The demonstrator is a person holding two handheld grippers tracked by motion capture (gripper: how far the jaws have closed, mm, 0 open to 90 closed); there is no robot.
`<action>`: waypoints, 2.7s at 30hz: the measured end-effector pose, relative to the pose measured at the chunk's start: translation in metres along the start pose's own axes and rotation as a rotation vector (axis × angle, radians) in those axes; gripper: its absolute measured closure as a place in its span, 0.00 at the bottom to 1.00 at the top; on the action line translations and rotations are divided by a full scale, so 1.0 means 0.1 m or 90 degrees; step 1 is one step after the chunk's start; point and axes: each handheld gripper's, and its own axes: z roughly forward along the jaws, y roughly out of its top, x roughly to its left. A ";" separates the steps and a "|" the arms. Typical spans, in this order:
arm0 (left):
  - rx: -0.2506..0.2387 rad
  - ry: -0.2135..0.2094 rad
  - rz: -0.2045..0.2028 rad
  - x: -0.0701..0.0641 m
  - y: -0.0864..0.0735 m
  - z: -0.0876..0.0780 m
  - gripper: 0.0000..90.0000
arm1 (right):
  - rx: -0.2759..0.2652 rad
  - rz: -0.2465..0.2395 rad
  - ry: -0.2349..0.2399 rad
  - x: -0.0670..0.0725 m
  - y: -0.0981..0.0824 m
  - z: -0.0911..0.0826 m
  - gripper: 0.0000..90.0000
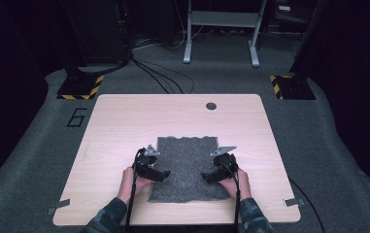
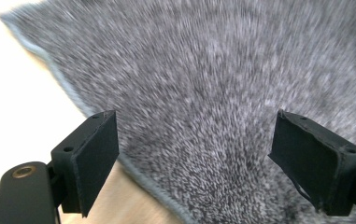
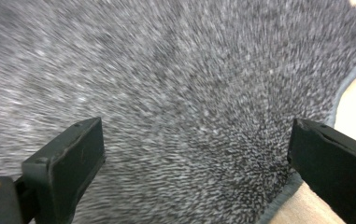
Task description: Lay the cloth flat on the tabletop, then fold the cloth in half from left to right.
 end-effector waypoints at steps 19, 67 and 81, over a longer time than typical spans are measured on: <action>0.009 0.043 -0.056 0.64 0.39 0.06 0.17 | -0.025 -0.067 0.085 0.90 0.33 -0.03 0.06; 0.033 0.074 -0.024 0.72 0.53 0.55 0.91 | 0.007 -0.178 0.106 1.98 0.45 0.52 0.95; 0.025 0.089 -0.031 0.70 0.59 0.42 0.96 | -0.054 -0.144 0.113 1.95 0.41 0.33 0.98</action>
